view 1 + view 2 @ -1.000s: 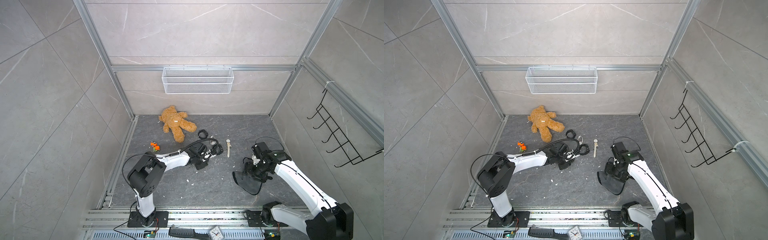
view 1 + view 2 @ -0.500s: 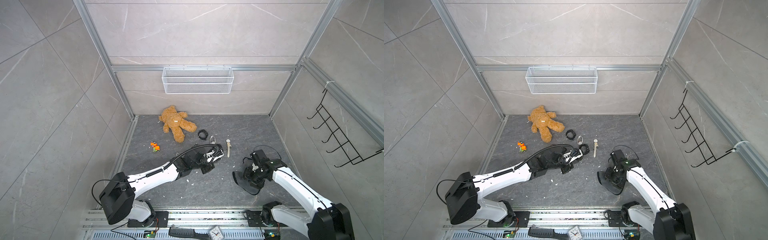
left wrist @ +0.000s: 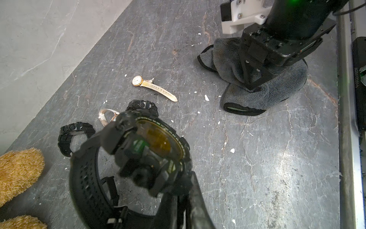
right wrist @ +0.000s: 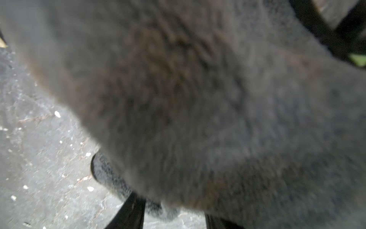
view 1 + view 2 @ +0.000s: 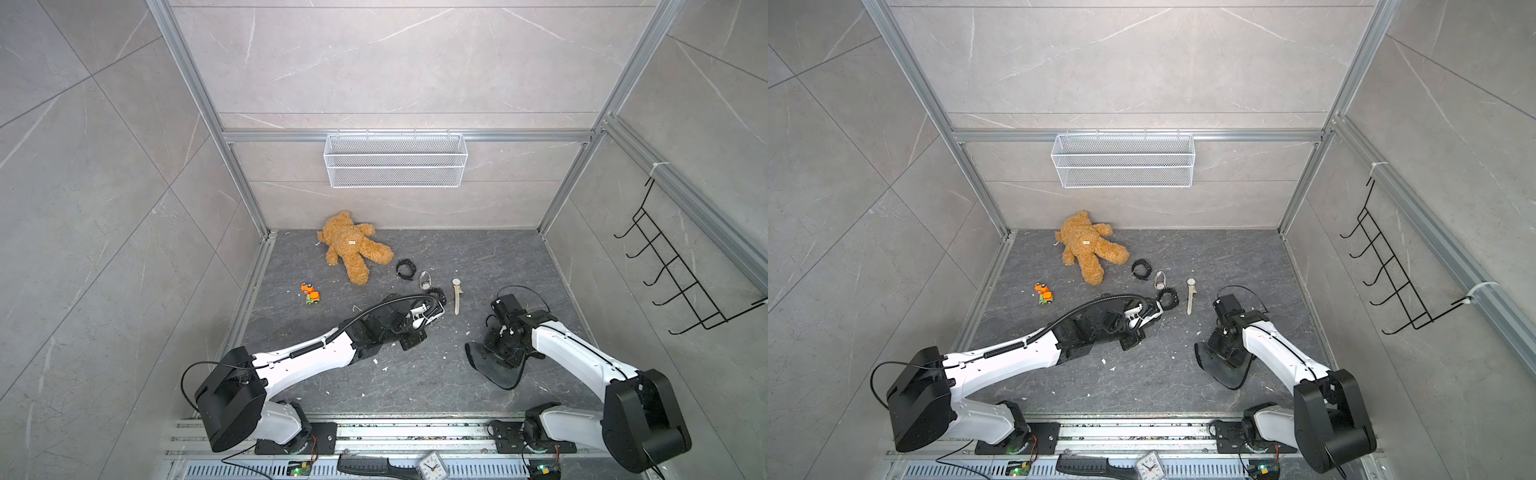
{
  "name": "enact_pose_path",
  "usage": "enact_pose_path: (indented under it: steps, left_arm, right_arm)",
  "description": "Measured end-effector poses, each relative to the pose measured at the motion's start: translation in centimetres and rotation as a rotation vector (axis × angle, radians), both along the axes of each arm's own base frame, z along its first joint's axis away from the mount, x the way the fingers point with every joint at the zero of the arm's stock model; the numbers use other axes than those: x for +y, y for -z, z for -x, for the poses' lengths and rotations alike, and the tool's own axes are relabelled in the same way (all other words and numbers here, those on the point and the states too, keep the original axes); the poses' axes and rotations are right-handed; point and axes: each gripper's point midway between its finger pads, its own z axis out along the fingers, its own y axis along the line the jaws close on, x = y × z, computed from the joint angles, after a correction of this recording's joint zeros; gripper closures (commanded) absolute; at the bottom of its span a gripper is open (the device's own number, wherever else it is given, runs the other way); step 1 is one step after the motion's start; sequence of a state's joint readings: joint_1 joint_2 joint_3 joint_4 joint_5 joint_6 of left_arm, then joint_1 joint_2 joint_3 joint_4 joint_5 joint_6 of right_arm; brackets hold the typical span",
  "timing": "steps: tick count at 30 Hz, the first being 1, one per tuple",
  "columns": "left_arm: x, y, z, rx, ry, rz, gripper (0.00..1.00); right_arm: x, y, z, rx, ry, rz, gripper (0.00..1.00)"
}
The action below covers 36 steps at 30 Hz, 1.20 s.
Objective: Wipe the watch dial
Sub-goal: Pick up the watch at the center of the board.
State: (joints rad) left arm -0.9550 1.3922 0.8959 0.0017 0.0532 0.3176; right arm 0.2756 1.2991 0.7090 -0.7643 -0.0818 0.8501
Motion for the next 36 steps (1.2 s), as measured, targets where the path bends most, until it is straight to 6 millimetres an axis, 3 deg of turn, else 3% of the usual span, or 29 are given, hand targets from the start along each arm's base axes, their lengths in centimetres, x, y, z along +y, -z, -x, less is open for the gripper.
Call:
enact_pose_path:
  steps: [3,7,12,14,19,22,31,36]
  left_arm:
    - [0.0,0.0,0.0,0.0,0.001,0.0,1.0]
    - [0.0,-0.1,0.0,-0.002,0.001,0.001,1.0]
    - [0.0,-0.4,-0.3,-0.03,-0.005,0.001,1.0]
    - [0.0,-0.6,-0.5,-0.052,-0.006,0.002,1.0]
    - [-0.6,-1.1,-1.5,-0.121,-0.001,0.003,1.0]
    - [-1.7,-1.4,-2.3,-0.15,0.013,0.002,1.0]
    - [-4.2,-5.3,-4.0,-0.248,0.023,0.088,1.0]
    - [-4.7,-6.2,-3.8,-0.26,0.045,0.129,1.0]
  right_arm:
    - [0.2,0.2,-0.7,-0.016,0.004,-0.006,0.73]
    - [0.6,0.5,-1.3,-0.037,-0.002,-0.023,1.0]
    - [0.9,-0.5,-1.1,-0.057,-0.05,-0.039,1.0]
    - [1.3,-2.7,-1.4,-0.099,-0.097,-0.055,1.0]
    - [3.2,-12.3,-4.8,-0.321,-0.261,-0.112,1.0]
    - [4.0,-16.5,-5.3,-0.411,-0.354,-0.138,1.0]
    - [6.4,-22.3,-2.6,-0.517,-0.547,-0.278,1.0]
    - [7.5,-24.6,-1.8,-0.576,-0.608,-0.343,1.0]
